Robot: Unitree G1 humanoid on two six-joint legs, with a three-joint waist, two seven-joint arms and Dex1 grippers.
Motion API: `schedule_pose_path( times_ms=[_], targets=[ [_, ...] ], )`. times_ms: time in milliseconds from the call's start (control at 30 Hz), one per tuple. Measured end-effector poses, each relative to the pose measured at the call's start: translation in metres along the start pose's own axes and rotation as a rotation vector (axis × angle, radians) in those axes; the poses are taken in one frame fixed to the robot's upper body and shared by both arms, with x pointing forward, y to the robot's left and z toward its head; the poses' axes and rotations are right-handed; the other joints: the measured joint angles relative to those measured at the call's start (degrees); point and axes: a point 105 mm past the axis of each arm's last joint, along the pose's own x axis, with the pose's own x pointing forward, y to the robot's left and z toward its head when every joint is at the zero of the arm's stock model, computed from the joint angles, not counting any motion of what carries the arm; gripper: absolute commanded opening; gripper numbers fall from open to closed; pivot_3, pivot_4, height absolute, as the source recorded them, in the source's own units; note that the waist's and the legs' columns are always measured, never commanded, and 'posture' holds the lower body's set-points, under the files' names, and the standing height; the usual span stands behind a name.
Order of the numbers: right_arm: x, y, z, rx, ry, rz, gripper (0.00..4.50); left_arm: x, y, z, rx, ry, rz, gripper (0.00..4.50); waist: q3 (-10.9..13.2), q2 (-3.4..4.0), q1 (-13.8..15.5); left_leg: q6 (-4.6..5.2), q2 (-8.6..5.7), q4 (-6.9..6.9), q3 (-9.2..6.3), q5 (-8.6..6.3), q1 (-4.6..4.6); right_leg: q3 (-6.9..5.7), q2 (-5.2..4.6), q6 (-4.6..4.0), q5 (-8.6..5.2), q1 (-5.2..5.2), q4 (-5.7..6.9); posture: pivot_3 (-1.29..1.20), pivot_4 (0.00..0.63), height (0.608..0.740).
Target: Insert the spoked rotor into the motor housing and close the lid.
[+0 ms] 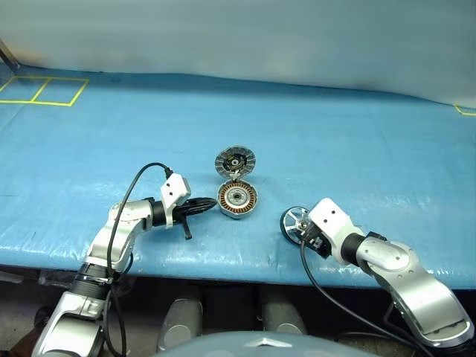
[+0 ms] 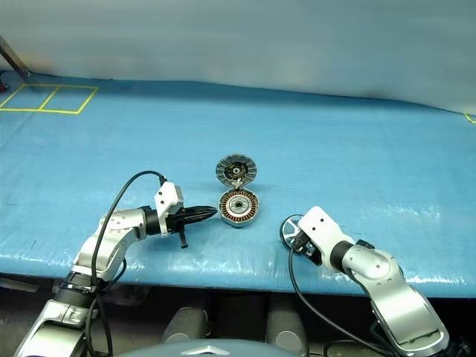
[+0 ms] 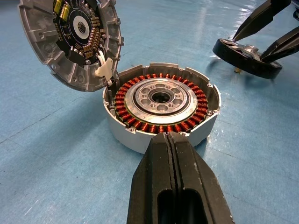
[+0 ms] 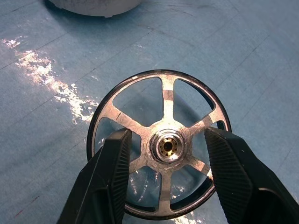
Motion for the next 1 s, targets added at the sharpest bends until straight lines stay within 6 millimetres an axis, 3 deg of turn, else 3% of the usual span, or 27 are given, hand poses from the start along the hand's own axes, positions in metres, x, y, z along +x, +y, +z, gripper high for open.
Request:
schedule_pose_path(
  times_ms=[200,367,633,733,900,1000],
  targets=[
    [0.002,0.0,-0.004,0.009,0.014,0.006,2.58,0.0,0.0,-0.001,-0.002,0.002,0.001,0.0,0.0,0.0,0.0,0.0,0.0,0.0,0.0,0.0,0.0,0.0,0.0,0.0,0.0,0.0,0.0,0.0,0.15,0.74],
    [0.002,0.0,-0.003,0.008,0.009,0.017,1.65,-0.001,0.0,-0.002,-0.003,0.003,0.002,0.0,-0.1,-0.1,0.0,0.0,0.01,0.0,0.0,0.0,0.02,-0.01,0.0,0.0,0.0,0.01,0.0,0.0,0.15,0.74],
    [0.001,-0.001,0.001,0.04,-0.018,0.016,1.58,-0.001,0.0,-0.001,0.001,0.004,0.003,0.0,-0.1,-0.16,-0.2,0.0,0.04,0.04,0.02,0.0,0.04,-0.01,0.0,0.0,0.0,0.02,0.0,0.0,0.15,0.74],
    [0.003,0.005,0.012,0.134,-0.104,0.051,1.58,-0.002,0.0,-0.001,0.001,0.001,0.005,0.0,-0.1,-0.15,-0.2,0.0,0.04,0.0,0.01,0.0,0.01,-0.02,0.0,0.0,0.0,-0.01,0.0,0.0,0.15,0.74],
    [0.0,0.012,0.052,0.236,-0.383,0.139,1.58,-0.003,0.001,0.0,-0.006,-0.011,0.006,0.0,-0.1,-0.13,-0.2,0.0,0.04,-0.02,0.01,-0.01,-0.01,-0.02,0.0,0.0,0.0,-0.02,-0.01,0.0,0.15,0.74],
    [0.002,0.012,0.059,0.286,-0.461,0.161,1.58,-0.005,0.003,0.002,-0.019,-0.035,0.018,0.0,-0.1,-0.12,-0.2,0.0,0.04,-0.02,0.01,-0.01,-0.01,-0.02,0.0,0.0,0.0,-0.02,-0.01,0.0,0.15,0.74]
  ],
)
